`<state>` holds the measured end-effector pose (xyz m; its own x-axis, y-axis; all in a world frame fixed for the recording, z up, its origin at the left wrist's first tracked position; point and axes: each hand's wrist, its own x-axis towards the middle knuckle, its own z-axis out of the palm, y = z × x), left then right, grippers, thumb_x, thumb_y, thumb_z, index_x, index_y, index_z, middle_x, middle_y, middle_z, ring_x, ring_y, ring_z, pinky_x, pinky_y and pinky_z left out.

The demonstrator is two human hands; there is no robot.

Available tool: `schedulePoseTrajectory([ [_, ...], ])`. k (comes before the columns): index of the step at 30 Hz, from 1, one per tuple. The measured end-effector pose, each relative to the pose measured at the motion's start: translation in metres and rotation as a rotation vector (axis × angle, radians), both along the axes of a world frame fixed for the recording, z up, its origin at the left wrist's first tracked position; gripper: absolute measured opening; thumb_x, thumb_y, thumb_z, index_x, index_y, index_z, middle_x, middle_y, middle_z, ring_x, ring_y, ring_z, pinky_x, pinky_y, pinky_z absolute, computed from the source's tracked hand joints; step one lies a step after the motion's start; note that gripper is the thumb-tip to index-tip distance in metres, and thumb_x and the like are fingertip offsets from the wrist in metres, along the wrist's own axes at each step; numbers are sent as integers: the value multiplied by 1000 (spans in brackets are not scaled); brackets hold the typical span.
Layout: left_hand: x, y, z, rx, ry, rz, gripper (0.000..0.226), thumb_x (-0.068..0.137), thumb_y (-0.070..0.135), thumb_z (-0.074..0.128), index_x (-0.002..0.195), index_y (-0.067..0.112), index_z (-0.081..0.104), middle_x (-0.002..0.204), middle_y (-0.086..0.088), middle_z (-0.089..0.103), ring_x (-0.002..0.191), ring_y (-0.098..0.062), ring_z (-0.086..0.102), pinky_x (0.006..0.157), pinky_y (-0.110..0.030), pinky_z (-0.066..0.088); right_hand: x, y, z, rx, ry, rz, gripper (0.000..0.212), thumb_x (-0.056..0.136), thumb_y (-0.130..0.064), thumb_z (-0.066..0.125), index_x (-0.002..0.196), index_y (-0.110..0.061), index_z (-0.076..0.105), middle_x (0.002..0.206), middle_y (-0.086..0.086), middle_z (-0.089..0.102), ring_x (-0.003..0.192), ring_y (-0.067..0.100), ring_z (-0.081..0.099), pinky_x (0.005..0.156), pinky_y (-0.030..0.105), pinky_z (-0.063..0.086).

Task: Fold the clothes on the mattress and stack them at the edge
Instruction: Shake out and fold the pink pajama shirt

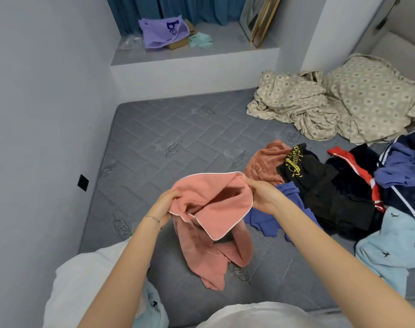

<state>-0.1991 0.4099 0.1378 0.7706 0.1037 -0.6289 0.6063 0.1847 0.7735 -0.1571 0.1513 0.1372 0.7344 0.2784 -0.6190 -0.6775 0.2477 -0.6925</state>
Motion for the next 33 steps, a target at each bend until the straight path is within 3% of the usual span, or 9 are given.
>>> schedulePoseTrajectory([
  [3,-9,3,-3,-133,37,-149,31,94,14,51,119,-2,60,118,-19,63,108,-31,58,102,-44,42,0,4,-2,52,49,-33,21,100,-17,48,101,-7,66,93,9,69,83,21,66,76,34,56],
  [8,-17,1,-13,-217,-15,-75,47,90,39,55,122,5,59,117,-18,67,110,-30,63,96,-42,50,-2,8,-3,129,157,-32,25,102,-15,41,96,-6,63,90,11,66,83,21,62,85,34,49],
  [13,-22,-1,-17,-243,-31,19,49,95,50,43,116,9,60,99,-15,73,92,-25,71,80,-40,57,-5,6,-1,150,221,-99,29,102,-7,38,84,3,58,66,14,67,55,21,68,51,29,57],
  [16,-21,2,-18,-321,-68,25,75,98,52,29,127,-14,49,124,-35,55,123,-38,53,109,-48,37,-5,3,-2,133,224,-148,29,100,-1,37,72,-6,45,48,6,52,39,14,56,41,22,50],
  [18,-23,4,-19,-361,-67,33,81,97,54,26,128,-18,46,127,-42,48,126,-43,47,113,-49,31,-6,3,-2,144,229,-163,26,100,0,39,76,-7,47,52,6,50,39,14,55,41,23,50],
  [25,-21,-3,-26,-307,18,121,74,101,50,25,131,-14,44,127,-42,47,122,-45,48,92,-46,51,-12,17,2,318,271,-196,24,101,-4,38,91,7,56,69,19,65,54,24,68,52,34,58],
  [28,-22,-3,-38,-184,89,118,59,104,40,29,121,-11,53,118,-33,56,113,-38,54,105,-45,40,-13,22,10,367,307,-204,31,103,-8,37,88,11,56,63,22,65,51,26,68,42,33,54],
  [31,-26,-2,-46,287,92,-61,30,102,23,41,83,8,57,86,-10,56,81,-21,51,73,-29,41,-12,25,13,376,336,-216,28,102,-10,39,87,6,55,71,17,61,53,23,65,47,31,56],
  [33,-27,-3,-49,440,-103,-103,15,101,14,44,92,11,55,96,-4,54,89,-15,48,70,-21,37,-11,26,12,358,360,-222,23,102,-9,40,87,1,54,78,11,53,56,19,61,53,28,56],
])
